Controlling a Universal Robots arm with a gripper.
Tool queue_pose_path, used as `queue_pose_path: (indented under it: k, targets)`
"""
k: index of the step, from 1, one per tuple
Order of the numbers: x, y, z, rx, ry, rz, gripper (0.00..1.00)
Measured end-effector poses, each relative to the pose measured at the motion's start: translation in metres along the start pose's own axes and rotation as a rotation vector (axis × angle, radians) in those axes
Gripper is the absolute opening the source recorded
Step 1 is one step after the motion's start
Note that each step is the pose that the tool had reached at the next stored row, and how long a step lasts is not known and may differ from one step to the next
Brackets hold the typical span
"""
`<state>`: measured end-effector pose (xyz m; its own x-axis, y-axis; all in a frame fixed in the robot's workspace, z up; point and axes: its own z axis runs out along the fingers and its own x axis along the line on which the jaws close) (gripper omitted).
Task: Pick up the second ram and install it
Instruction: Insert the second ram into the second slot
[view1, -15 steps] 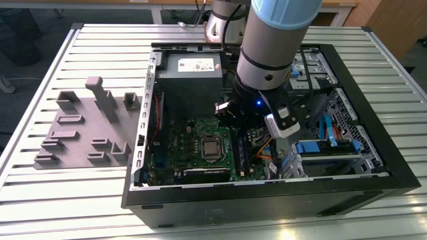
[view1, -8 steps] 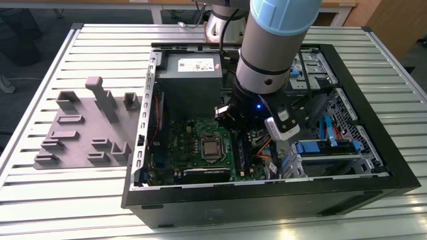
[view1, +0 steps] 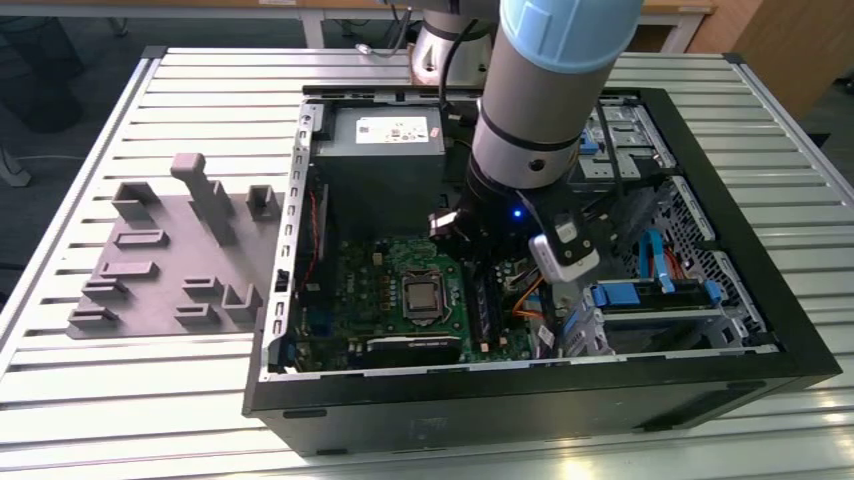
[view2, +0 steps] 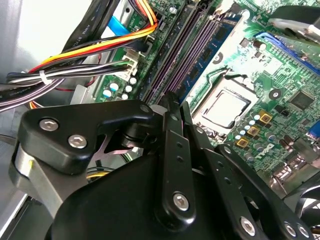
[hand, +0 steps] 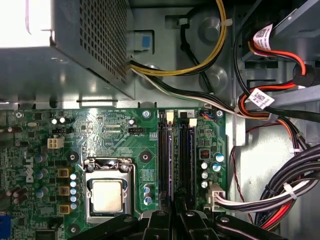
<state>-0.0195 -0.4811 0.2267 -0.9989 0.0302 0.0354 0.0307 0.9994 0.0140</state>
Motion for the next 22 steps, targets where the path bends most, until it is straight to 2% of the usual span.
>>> queue_pose_path:
  k: [3,22]
  targets:
    - [-0.0001,-0.0001,0.0015,-0.0032,0.0002,0.000,0.14]
    - [-0.0003,-0.0001,0.0071,-0.0034,0.0002,0.002,0.14]
